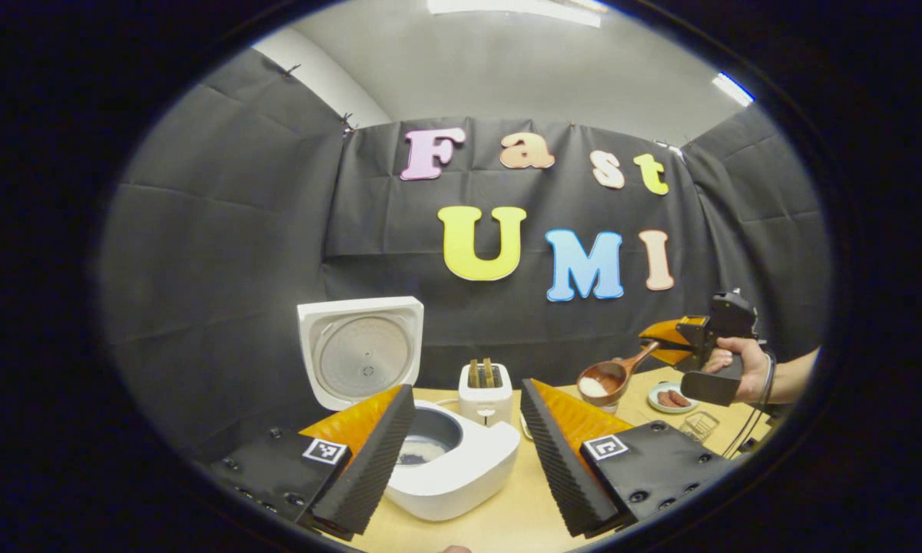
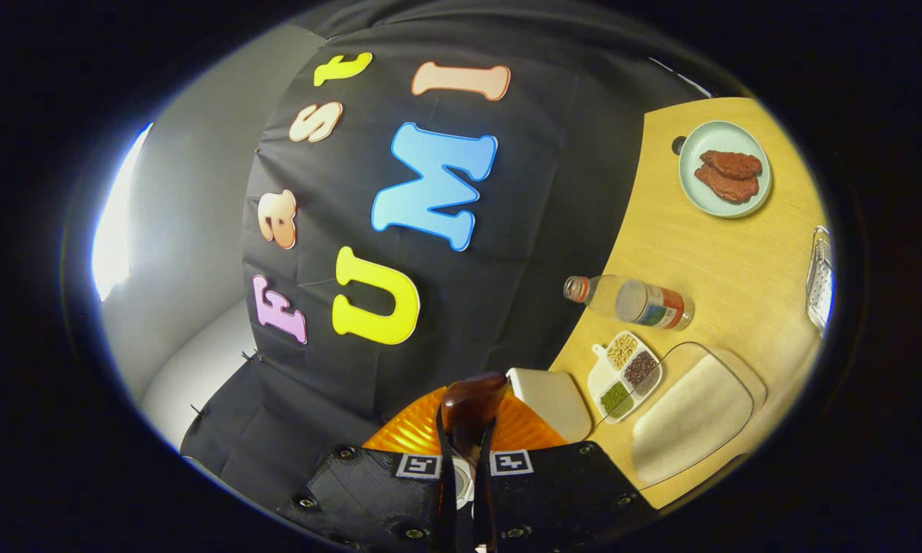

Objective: Close the left gripper, press the button to open the rice cooker; take a wooden spoon from the chopstick holder with the right hand, scoop a spoonful of rice and pour it into the rice cooker, then put the wooden spoon back into the chopstick holder.

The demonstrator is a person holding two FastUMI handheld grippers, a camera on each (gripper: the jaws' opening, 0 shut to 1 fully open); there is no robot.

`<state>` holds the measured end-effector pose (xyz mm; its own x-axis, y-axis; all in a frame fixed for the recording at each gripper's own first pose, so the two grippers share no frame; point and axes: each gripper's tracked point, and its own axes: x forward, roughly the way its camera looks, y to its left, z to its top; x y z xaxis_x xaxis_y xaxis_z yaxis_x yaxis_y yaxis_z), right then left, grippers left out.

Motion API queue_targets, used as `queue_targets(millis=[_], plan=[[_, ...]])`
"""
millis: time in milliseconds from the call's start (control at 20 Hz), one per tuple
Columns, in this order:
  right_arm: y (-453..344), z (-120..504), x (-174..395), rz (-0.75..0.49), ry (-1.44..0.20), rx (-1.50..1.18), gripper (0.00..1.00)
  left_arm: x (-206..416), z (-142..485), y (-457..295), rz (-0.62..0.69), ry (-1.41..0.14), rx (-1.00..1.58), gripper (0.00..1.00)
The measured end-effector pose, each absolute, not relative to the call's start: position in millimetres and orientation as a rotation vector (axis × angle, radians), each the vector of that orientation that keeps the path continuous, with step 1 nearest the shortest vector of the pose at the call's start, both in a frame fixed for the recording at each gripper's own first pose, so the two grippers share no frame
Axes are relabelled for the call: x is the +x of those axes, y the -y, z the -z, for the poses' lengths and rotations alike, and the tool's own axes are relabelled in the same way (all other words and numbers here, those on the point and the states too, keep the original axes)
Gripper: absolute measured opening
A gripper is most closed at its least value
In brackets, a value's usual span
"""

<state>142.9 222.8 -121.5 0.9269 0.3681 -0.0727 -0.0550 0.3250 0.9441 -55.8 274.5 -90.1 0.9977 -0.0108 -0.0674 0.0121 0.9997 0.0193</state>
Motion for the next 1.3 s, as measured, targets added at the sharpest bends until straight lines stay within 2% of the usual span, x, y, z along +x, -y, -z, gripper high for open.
queue_targets(millis=[450, 550, 600, 750, 800, 900, 950, 1000, 1050, 1100, 1150, 1200, 1300], plan=[[-358, 93, 162, -0.459, -0.359, 1.146, 0.09, -81, 92, -311, -0.033, -0.066, 0.006, 0.96], [-386, 95, 171, -0.483, -0.380, 1.123, 0.09, -88, 96, -316, -0.041, -0.068, 0.017, 0.93], [-400, 97, 176, -0.494, -0.392, 1.105, 0.09, -91, 98, -320, -0.049, -0.069, 0.019, 0.96], [-439, 111, 188, -0.518, -0.427, 1.026, 0.09, -104, 100, -329, -0.081, -0.075, 0.005, 0.96], [-454, 120, 189, -0.525, -0.443, 0.990, 0.09, -107, 103, -330, -0.084, -0.081, -0.010, 0.92], [-475, 137, 196, -0.532, -0.468, 0.917, 0.09, -113, 105, -334, -0.096, -0.086, -0.025, 0.96], [-482, 145, 200, -0.532, -0.473, 0.876, 0.09, -116, 105, -335, -0.104, -0.086, -0.028, 0.93], [-489, 152, 201, -0.529, -0.475, 0.837, 0.09, -118, 106, -336, -0.109, -0.088, -0.031, 0.96], [-498, 157, 200, -0.535, -0.477, 0.798, 0.09, -121, 105, -336, -0.107, -0.085, -0.031, 0.93], [-505, 160, 202, -0.546, -0.477, 0.763, 0.09, -124, 103, -332, -0.089, -0.074, -0.033, 0.96], [-512, 164, 203, -0.551, -0.478, 0.720, 0.09, -128, 102, -331, -0.084, -0.066, -0.030, 0.92], [-520, 169, 202, -0.558, -0.480, 0.674, 0.09, -129, 105, -334, -0.090, -0.069, -0.026, 0.96], [-534, 174, 202, -0.554, -0.473, 0.538, 0.09, -133, 112, -340, -0.111, -0.089, -0.023, 0.93]])
